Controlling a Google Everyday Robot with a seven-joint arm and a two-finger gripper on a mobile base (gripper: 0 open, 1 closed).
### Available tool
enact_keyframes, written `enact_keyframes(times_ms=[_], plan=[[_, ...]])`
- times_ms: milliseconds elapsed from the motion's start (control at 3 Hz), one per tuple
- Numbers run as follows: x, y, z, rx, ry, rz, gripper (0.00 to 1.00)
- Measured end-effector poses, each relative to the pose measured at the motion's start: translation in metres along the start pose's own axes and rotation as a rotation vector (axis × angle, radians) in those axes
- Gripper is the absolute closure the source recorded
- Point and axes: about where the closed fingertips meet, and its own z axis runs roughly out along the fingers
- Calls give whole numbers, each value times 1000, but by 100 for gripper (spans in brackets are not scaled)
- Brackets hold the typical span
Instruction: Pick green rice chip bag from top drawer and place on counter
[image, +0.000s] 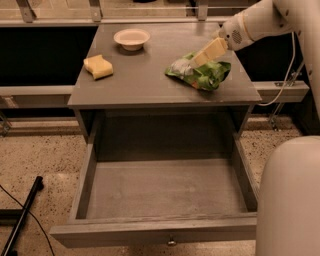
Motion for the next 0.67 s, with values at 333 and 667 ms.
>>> enact_keyframes(times_ms=[333, 667], plan=[[-7, -7, 0, 124, 103, -201, 0], [3, -6, -17, 217, 129, -373, 0]])
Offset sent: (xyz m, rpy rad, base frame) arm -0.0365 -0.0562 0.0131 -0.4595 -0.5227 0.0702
